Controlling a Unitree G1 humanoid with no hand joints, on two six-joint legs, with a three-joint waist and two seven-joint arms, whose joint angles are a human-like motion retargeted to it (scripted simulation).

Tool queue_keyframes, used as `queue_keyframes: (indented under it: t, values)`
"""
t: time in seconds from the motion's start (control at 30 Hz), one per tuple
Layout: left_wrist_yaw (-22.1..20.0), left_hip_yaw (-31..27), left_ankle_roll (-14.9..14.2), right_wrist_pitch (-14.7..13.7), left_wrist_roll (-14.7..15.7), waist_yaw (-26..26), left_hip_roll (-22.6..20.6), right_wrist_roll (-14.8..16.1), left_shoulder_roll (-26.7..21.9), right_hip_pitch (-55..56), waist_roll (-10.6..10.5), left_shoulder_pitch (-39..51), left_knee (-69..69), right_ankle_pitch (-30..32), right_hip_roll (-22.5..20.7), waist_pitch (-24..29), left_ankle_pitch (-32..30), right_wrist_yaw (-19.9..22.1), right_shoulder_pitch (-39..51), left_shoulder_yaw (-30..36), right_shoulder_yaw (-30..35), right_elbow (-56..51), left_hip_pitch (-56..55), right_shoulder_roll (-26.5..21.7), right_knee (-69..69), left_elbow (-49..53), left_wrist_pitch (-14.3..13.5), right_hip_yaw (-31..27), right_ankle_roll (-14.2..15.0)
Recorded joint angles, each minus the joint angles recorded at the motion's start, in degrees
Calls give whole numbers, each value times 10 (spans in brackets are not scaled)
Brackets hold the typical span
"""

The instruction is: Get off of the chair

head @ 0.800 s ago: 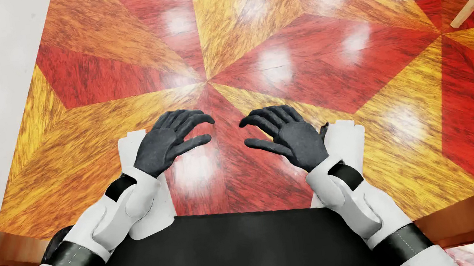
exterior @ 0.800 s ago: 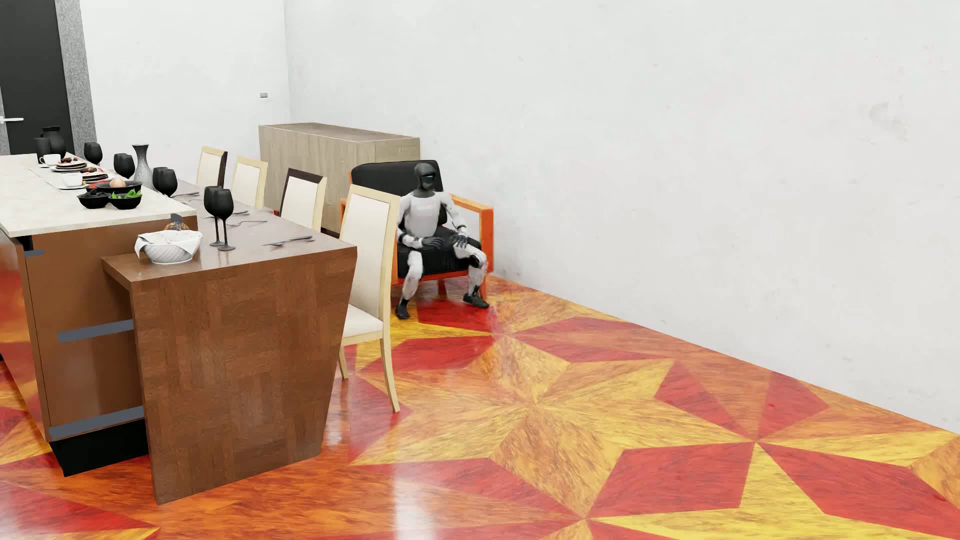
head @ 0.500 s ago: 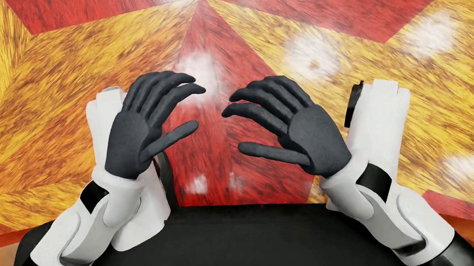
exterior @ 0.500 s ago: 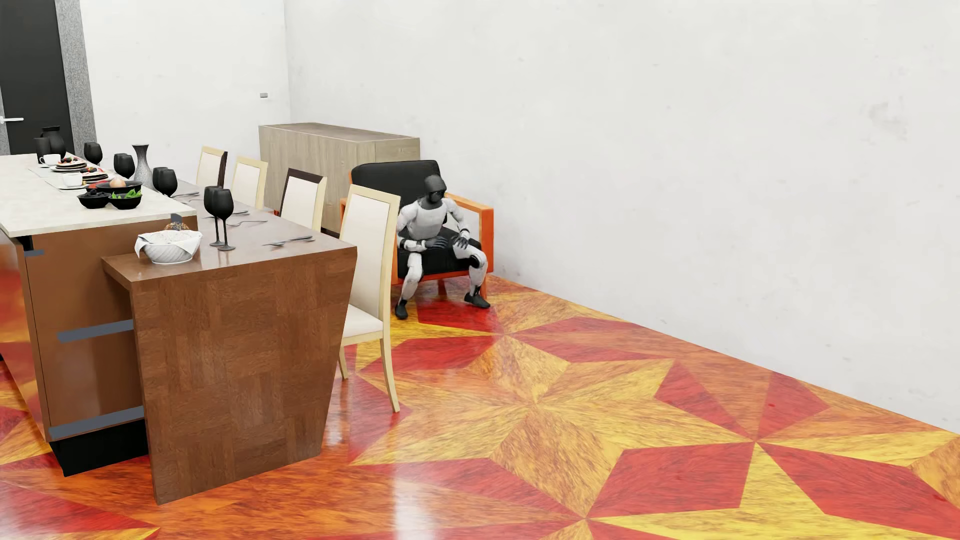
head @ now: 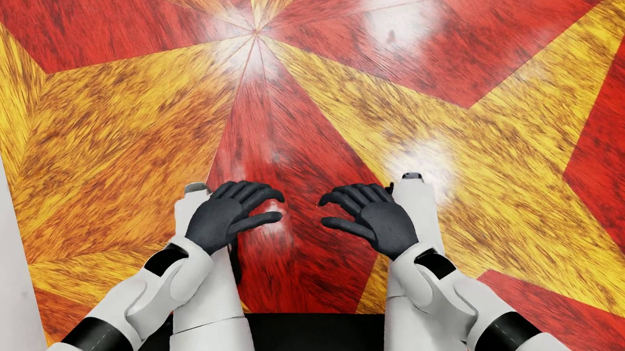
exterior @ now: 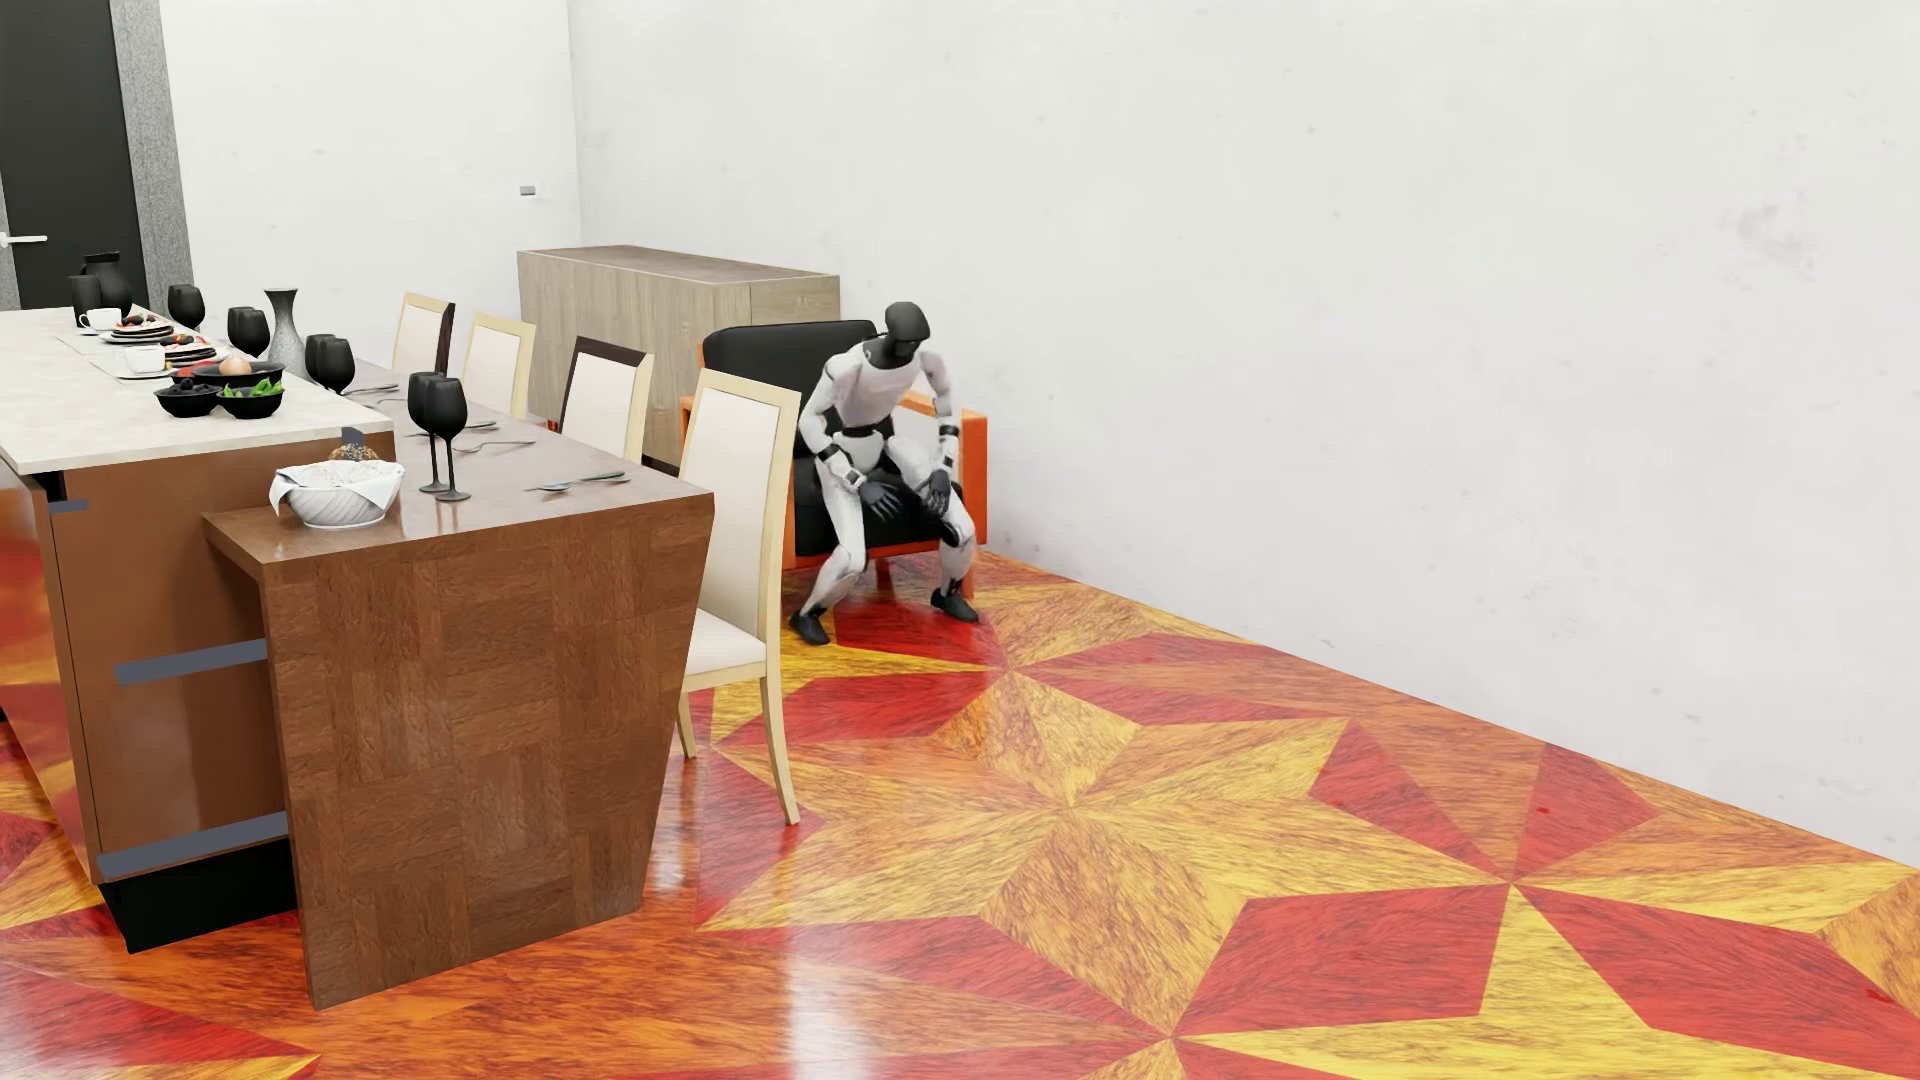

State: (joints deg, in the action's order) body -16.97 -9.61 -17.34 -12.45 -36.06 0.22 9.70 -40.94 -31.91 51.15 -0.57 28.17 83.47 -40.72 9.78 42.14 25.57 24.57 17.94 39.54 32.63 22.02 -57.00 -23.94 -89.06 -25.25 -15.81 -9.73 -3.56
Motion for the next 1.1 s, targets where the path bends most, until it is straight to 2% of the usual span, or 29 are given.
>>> queue_keyframes:
  t: [0.03,0.1,0.13,0.17,0.2,0.23,0.27,0.33,0.4,0.43,0.47,0.5,0.53,0.57,0.6,0.67,0.7,0.73,0.77,0.8,0.83,0.87,0.9,0.93,0.97,1.0,1.03,1.07,1.1]
  values:
    - [32,15,4,11,26,-3,1,3,21,-55,-1,0,-49,4,1,-23,-5,-5,4,13,10,53,48,14,57,-73,-14,15,-1]
    - [19,32,35,-32,42,-6,2,9,44,-178,-11,-28,-155,20,-30,-64,-8,-21,-3,22,17,80,169,27,178,-163,0,45,-15]
    - [5,45,40,-57,42,-17,-4,-1,38,-216,3,-55,-198,29,-45,-94,-21,-56,-4,-5,18,46,215,37,230,-173,-12,50,-19]
    - [-10,31,45,-63,54,-9,6,-4,44,-261,-4,-85,-225,43,-75,-123,-33,-76,-10,-27,19,16,254,31,294,-160,-3,40,-44]
    - [9,33,38,-77,73,-6,5,6,43,-320,0,-109,-236,55,-93,-144,-66,-97,-11,-64,23,-12,297,37,359,-143,-15,42,-35]
    - [-40,10,50,-82,83,18,-10,23,63,-393,-6,-127,-236,67,-98,-163,-142,-104,-16,-73,18,-30,331,24,432,-136,4,43,-33]
    - [-66,-11,44,-76,78,27,-22,11,62,-465,13,-139,-206,90,-101,-179,-171,-97,-12,-94,17,-51,330,34,520,-133,9,39,-43]
    - [-78,-1,-12,-69,56,59,-42,16,81,-582,28,-160,-180,122,-73,-239,-147,-124,-35,-139,-34,-80,274,32,681,-116,18,94,-4]
    - [-95,40,-18,-60,68,78,-62,39,114,-669,26,-168,-270,141,-49,-284,-131,-97,-47,-177,-47,-84,225,13,800,-119,28,130,22]
    - [-87,58,-8,-51,81,74,-68,33,117,-711,24,-163,-355,143,-51,-286,-135,-80,-37,-202,-41,-89,212,3,848,-111,14,140,24]
    - [-63,50,-38,-54,136,75,-79,54,134,-771,18,-175,-459,140,-47,-287,-217,-71,-44,-217,-37,-83,223,-12,891,-112,21,142,24]
    - [-63,64,-24,-44,165,65,-99,57,151,-799,1,-186,-562,120,-55,-290,-289,-87,-44,-225,-40,-93,225,-37,890,-115,30,161,31]
    - [-85,43,-12,-49,171,67,-105,62,157,-844,7,-208,-660,106,-45,-292,-325,-94,-56,-228,-38,-96,255,-52,899,-125,31,170,47]
    - [-116,25,2,-56,186,76,-100,60,161,-853,7,-220,-657,88,-46,-297,-322,-109,-58,-224,-45,-103,236,-70,878,-136,42,173,50]
    - [-114,17,6,-61,197,83,-90,56,150,-869,10,-227,-605,94,-43,-297,-311,-129,-64,-234,-50,-105,226,-78,869,-150,53,166,58]
    - [-68,9,-22,-62,185,89,-88,39,108,-841,32,-246,-495,129,-13,-320,-289,-163,-107,-246,-86,-80,206,-78,758,-176,45,166,99]
    - [-59,32,21,-48,161,80,-107,39,92,-822,40,-256,-483,181,-4,-332,-270,-155,-149,-226,-111,-47,229,-71,684,-187,46,165,120]
    - [-30,54,58,-29,158,66,-115,48,78,-789,36,-269,-510,283,-3,-341,-269,-150,-192,-214,-143,8,292,-53,585,-197,51,164,113]
    - [-43,41,65,-10,170,53,-117,56,57,-696,45,-248,-478,405,-16,-336,-221,-139,-196,-192,-158,65,299,-31,448,-202,38,126,83]
    - [-49,34,86,19,170,43,-127,57,40,-610,54,-236,-474,364,-30,-330,-188,-96,-206,-181,-167,118,327,-8,302,-194,26,89,56]
    - [-31,37,91,25,141,26,-123,61,27,-547,53,-223,-508,315,-36,-314,-168,-55,-210,-185,-166,188,390,11,218,-185,21,67,58]
    - [-26,47,111,34,141,11,-127,91,20,-473,47,-201,-540,285,-42,-300,-165,-18,-204,-176,-176,262,440,33,173,-183,18,56,95]
    - [-32,78,115,41,147,-9,-121,101,25,-420,32,-195,-617,250,-60,-291,-159,13,-214,-179,-175,317,526,41,175,-187,22,67,79]
    - [-25,86,102,56,130,-27,-109,106,10,-351,34,-181,-668,225,-81,-295,-163,11,-220,-187,-173,350,569,54,212,-172,19,58,66]
    - [-35,97,96,46,123,-55,-105,86,8,-312,30,-174,-747,216,-88,-287,-174,-30,-226,-187,-177,356,640,51,286,-160,6,49,60]
    - [-52,104,82,49,130,-77,-96,86,5,-282,20,-167,-789,233,-90,-294,-169,-108,-243,-178,-192,351,687,45,390,-141,28,41,70]
    - [-38,114,94,21,174,-90,-102,103,16,-271,0,-173,-831,272,-91,-302,-162,-133,-260,-162,-193,336,753,11,512,-132,12,45,65]
    - [-44,121,85,1,193,-90,-93,119,15,-264,-8,-163,-829,308,-118,-302,-134,-139,-267,-142,-208,332,784,-2,632,-129,12,64,33]
    - [-41,133,78,4,192,-93,-87,119,11,-286,-2,-163,-811,337,-115,-308,-115,-146,-290,-122,-250,331,804,11,773,-125,7,87,16]
